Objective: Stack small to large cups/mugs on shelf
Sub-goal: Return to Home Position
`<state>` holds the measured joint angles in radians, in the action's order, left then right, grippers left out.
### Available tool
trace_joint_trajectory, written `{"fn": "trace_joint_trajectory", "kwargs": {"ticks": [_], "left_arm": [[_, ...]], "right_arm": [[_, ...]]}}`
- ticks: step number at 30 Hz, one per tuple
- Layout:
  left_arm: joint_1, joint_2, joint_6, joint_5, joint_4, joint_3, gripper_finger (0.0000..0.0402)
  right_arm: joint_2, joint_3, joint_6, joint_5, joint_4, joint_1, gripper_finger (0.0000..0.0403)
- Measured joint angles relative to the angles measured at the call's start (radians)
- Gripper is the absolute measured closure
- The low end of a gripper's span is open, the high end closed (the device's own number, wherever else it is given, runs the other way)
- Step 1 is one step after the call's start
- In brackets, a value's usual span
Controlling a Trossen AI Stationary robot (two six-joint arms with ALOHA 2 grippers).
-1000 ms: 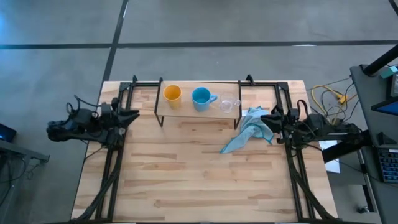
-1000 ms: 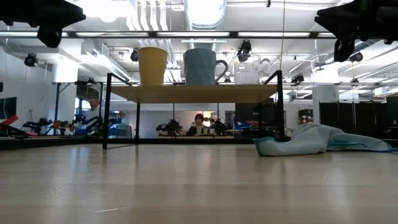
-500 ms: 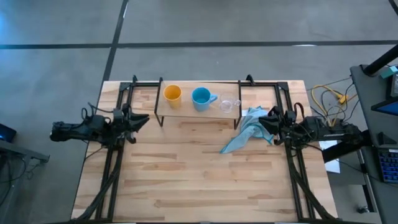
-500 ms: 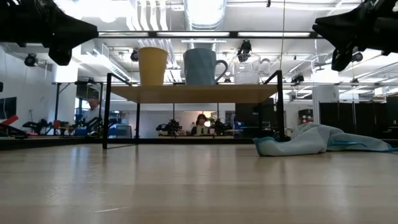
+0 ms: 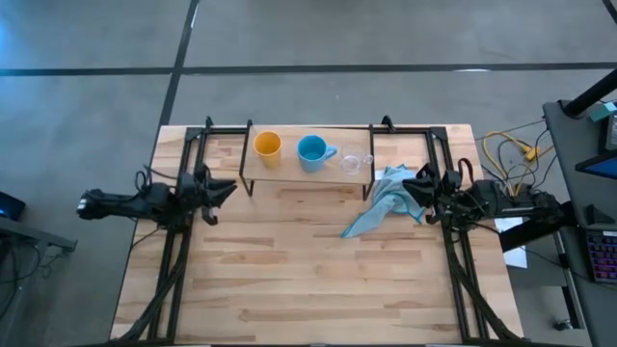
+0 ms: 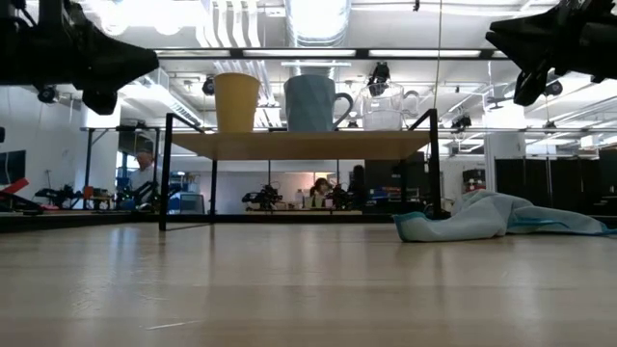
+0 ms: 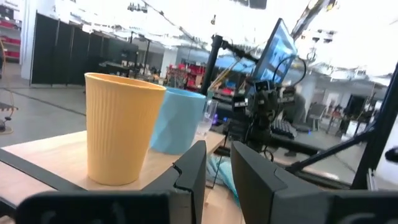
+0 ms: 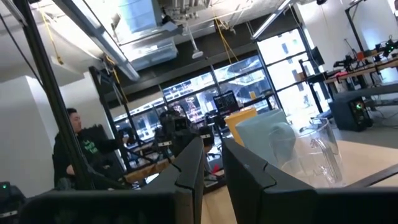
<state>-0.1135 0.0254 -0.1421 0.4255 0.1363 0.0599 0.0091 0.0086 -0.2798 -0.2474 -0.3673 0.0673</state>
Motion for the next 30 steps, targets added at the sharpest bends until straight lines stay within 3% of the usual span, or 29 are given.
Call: {"fn": "trace_joint_trajectory", "kwargs": {"ticks": [4,30], "left_arm": [[0.000,0.000,-0.006,-0.001,0.090,-0.051,0.0340],[0.000,0.038,-0.004,-0.001,0.082,-0.052,0.0340]], "right_arm": [[0.000,0.000,0.000,0.000,0.005,0.000,0.0349],[0.019,0.000,0.000,0.000,0.066,0.000,0.0349]]}}
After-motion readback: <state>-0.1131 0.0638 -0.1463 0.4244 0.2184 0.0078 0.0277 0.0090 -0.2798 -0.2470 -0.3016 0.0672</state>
